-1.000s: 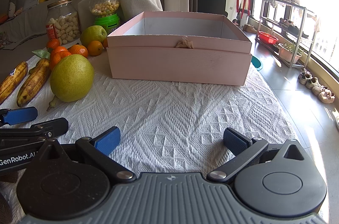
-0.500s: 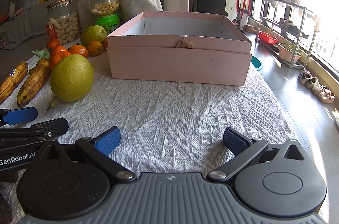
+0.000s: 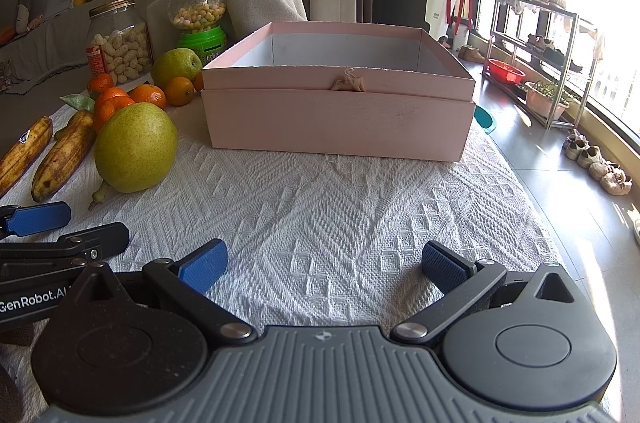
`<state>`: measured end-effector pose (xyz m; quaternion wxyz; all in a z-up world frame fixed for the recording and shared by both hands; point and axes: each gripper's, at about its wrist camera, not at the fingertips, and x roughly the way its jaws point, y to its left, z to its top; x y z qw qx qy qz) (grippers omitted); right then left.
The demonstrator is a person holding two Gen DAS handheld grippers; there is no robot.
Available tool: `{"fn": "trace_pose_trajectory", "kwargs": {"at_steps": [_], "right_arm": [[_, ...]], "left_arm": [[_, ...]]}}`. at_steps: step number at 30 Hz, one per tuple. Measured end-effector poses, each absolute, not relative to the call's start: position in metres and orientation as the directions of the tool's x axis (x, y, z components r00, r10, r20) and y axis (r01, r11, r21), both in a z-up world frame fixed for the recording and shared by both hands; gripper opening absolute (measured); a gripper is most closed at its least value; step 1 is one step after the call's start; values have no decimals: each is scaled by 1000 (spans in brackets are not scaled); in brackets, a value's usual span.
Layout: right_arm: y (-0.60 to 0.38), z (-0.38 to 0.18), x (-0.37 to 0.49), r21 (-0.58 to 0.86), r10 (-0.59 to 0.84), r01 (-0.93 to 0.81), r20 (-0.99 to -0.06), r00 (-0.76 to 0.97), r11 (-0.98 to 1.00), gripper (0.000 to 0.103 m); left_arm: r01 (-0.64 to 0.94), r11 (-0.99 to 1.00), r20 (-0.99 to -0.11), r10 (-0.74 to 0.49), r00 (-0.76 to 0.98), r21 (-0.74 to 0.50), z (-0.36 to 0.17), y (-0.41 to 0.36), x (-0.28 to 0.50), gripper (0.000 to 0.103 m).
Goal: Organize fruits
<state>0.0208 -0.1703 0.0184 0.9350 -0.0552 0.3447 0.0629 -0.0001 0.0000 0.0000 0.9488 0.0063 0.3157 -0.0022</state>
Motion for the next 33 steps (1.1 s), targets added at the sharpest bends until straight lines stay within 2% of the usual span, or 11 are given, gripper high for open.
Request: {"fn": "trace_pose_trajectory", "kwargs": {"at_steps": [7,12,15,18,24,29,33], "right_arm": [[-169,20,22,-60,84,-164,-661,745,985,103],[-170,26,36,-51,99,-195,-720,687,979,103],[-169,28,37,-56,88,-190,-739,668,980,103],[-166,29,37,-61,76,-181,-748,660,982,103],[-170,28,32,-53,92,-190,-730,677,980,103],[-164,30,29,-78,73,-189,-728,681,979,102],[-146,43,24,-63,142,-262,-708,692,963,98]], "left_arm": [[14,1000,-609,-11,793,1,1,1,1,70],[84,996,-668,-61,742,2,9,8,5,70],[127,991,-704,-118,700,-40,14,20,4,68],[180,983,-723,-105,682,28,15,17,-4,69],[233,972,-712,-178,679,-21,15,29,-15,66],[298,942,-676,-319,665,-151,31,46,-12,63],[241,965,-607,-254,753,-105,57,65,-14,63]]}}
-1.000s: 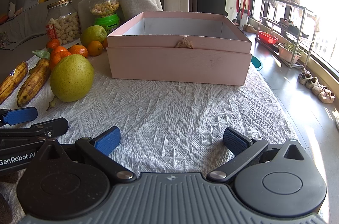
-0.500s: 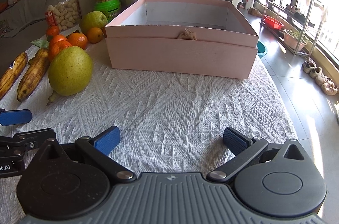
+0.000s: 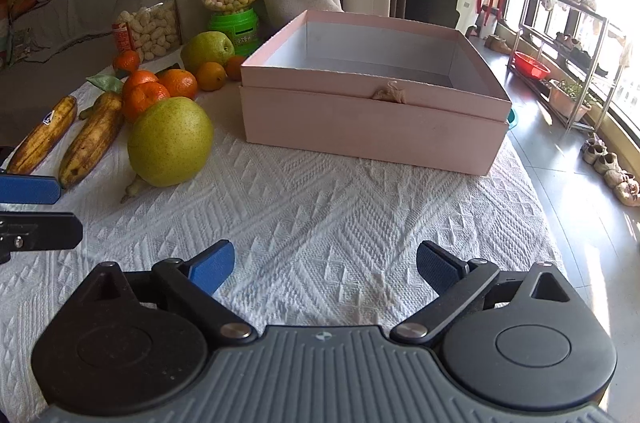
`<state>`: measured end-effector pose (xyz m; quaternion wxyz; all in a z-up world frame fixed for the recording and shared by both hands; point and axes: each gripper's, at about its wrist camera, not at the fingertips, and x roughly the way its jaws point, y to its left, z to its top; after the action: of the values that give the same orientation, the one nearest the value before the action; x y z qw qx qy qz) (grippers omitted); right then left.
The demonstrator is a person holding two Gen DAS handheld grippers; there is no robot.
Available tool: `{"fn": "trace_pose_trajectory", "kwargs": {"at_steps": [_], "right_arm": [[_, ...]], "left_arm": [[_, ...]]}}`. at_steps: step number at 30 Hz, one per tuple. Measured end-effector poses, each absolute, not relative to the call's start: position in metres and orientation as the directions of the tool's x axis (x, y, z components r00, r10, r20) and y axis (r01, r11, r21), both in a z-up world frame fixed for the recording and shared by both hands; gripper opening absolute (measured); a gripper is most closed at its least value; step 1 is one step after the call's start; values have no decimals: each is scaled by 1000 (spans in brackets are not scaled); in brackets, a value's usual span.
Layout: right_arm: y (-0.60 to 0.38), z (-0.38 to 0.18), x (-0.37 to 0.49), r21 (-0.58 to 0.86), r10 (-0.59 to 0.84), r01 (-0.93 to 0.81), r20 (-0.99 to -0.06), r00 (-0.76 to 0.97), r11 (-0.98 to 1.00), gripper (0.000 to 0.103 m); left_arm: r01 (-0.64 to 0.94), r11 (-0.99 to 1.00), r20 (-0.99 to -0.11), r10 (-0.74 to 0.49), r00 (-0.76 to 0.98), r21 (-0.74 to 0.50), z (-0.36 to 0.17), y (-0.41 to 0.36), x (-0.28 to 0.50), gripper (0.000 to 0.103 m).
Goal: Organize fruits
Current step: 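Move the right tool to the yellow pear while the left tool approaches the bananas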
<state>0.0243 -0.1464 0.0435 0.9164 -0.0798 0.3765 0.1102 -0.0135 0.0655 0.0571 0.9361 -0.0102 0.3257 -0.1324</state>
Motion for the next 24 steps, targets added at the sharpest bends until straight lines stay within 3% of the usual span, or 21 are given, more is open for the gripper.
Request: {"fn": "trace_pose_trajectory", "kwargs": {"at_steps": [4,9,11,14,20,24], "right_arm": [[-113,59,22,43,303,-371,-668,680,928,95],[-74,51,42,124,385,-423,-691,612,897,62],[-64,47,49,114,374,-423,-701,608,899,58],[-64,53,53,71,350,-422,-690,634,904,37],[-74,76,69,70,369,-435,-660,654,898,34],[-73,78,86,120,421,-467,-662,620,876,34]], "left_arm": [[142,981,-592,-193,782,-132,66,94,5,63],[67,980,-580,-164,798,-185,67,122,19,63],[79,976,-569,-183,801,-202,67,125,21,63],[131,968,-556,-232,798,-216,66,122,23,63],[219,947,-537,-313,783,-234,58,110,34,63],[298,938,-547,-346,762,-178,52,100,31,63]]}}
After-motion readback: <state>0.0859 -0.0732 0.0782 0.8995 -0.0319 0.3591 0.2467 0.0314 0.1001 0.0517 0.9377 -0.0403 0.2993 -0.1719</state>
